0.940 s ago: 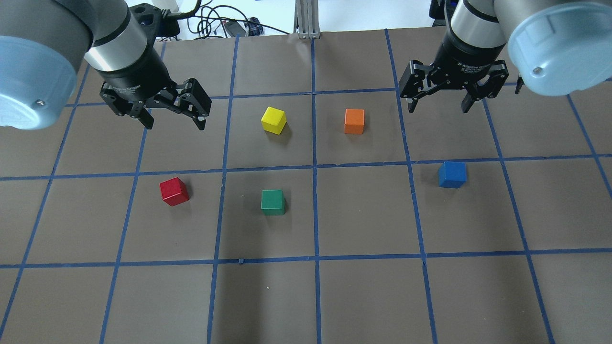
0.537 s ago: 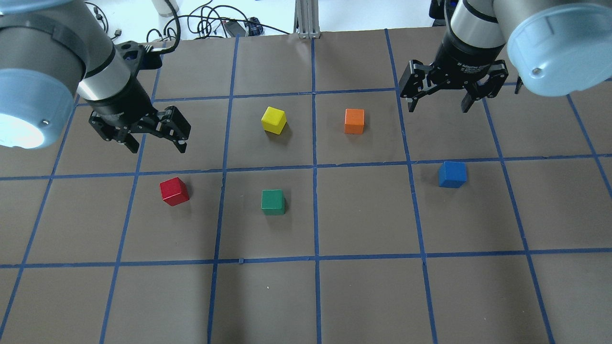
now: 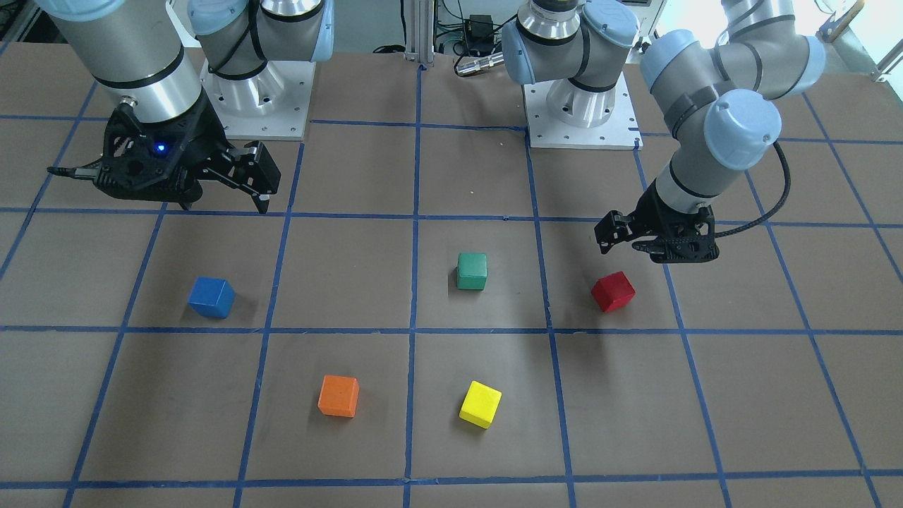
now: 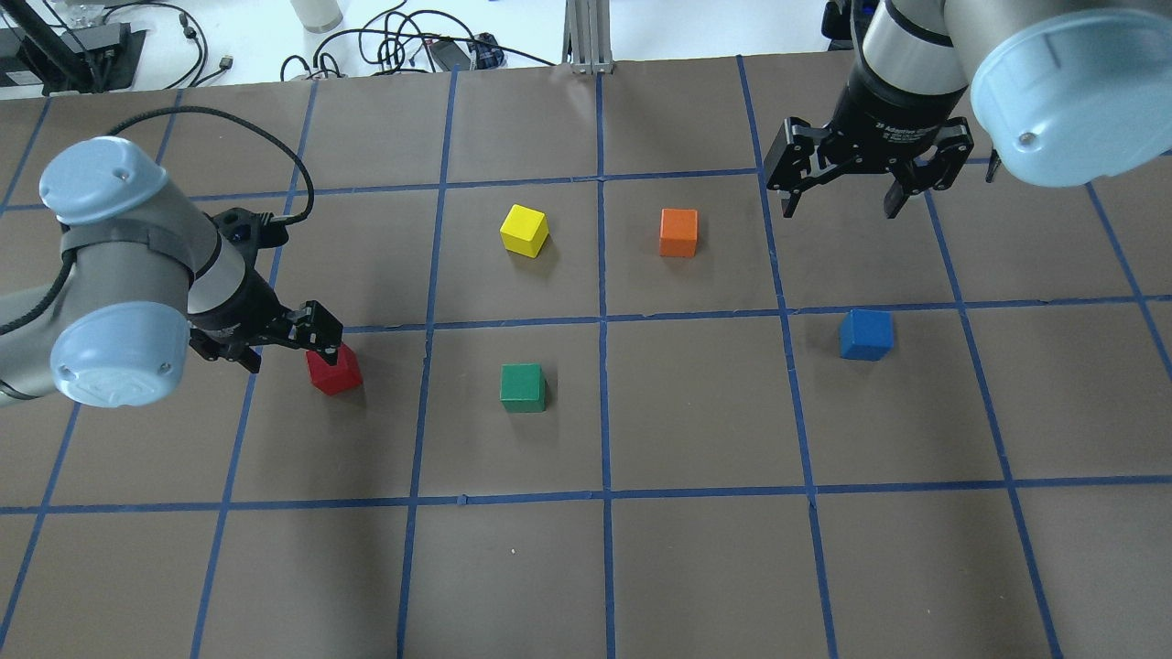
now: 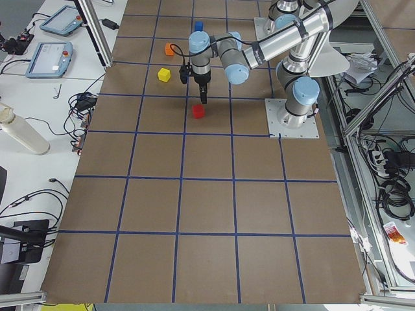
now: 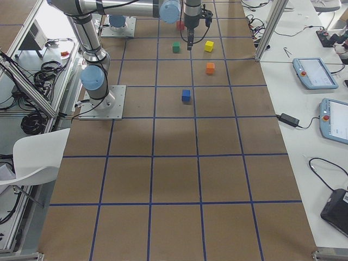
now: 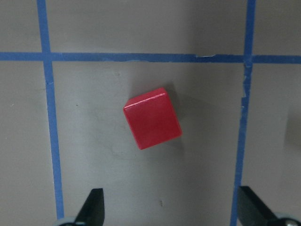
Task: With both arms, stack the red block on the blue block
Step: 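Lower the left gripper onto the red cube and close on it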
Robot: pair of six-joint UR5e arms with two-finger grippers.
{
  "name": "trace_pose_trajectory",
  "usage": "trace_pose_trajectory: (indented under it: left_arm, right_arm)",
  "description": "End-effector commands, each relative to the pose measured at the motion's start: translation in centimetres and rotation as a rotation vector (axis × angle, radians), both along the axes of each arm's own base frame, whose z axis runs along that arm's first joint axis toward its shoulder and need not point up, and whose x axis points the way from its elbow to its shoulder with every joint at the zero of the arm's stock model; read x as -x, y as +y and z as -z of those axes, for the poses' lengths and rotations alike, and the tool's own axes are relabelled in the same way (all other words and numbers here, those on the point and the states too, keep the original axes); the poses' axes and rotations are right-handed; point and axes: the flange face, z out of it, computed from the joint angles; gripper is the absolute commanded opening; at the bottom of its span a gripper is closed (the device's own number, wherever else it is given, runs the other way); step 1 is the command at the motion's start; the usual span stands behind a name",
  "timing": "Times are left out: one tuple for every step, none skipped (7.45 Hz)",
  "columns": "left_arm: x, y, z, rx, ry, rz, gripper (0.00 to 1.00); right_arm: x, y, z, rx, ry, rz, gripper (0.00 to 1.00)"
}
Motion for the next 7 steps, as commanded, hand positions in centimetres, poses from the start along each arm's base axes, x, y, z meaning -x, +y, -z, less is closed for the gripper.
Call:
trace_pose_trajectory:
  left_arm:
    - [-0.6,-0.1,3.8,-0.003,0.003,-0.071,1.0]
    - [-0.8,-0.7,4.8,0.0,0.002,-0.077,1.0]
    - [-0.5,-1.2,5.6,0.016,0.001,-0.128,1.0]
    - [-0.3,-1.9,6.2,0.045,0.004,-0.151,1.0]
    - [-0.1,-2.0,6.9,0.032,0.007,-0.15,1.0]
    - [0.4,-1.9,7.5,0.018,0.006,-0.142,1.0]
    - [0.9,-2.1,7.9,0.018,0.005,-0.15,0.96]
  right_arm:
    - [0.0,0.0,0.0,0.001,0.0,0.0,1.0]
    - [0.0,0.0,-0.1,0.002,0.0,-0.002,1.0]
    - [0.0,0.0,-0.1,0.002,0.0,-0.002,1.0]
    - [0.0,0.0,-0.2,0.002,0.002,-0.002,1.0]
    - [0.2,-0.1,0.0,-0.004,0.002,-0.008,1.0]
    - [0.1,0.0,-0.1,-0.004,0.003,-0.009,1.0]
    - [0.2,0.1,0.2,-0.011,0.004,-0.008,1.0]
